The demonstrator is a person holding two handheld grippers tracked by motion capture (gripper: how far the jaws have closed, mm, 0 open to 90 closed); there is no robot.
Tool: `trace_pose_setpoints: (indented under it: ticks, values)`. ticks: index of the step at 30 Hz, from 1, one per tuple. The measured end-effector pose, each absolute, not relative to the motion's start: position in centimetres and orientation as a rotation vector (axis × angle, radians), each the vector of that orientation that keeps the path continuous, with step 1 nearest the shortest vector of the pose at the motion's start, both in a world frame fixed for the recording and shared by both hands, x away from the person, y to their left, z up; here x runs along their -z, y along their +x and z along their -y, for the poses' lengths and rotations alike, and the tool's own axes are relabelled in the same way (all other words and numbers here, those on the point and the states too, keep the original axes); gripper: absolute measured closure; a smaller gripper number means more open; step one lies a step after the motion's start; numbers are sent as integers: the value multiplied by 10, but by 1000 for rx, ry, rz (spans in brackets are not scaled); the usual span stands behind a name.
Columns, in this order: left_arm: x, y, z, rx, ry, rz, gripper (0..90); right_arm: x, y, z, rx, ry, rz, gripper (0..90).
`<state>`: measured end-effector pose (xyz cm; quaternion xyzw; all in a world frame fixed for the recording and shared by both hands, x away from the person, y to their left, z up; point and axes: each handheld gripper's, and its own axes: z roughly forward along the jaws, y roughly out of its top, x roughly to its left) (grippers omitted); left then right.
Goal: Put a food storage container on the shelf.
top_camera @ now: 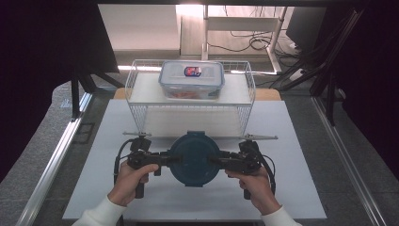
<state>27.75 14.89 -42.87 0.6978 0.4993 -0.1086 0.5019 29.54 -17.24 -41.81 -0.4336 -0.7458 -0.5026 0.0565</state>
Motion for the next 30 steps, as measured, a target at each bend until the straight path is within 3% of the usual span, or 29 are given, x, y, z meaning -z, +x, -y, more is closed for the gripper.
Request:
trace_pose_setpoints:
  ticks: [30]
  values:
    - [322,313,-155,165,1678,-1111,398,312,325,167,1645,-1274,2319,396]
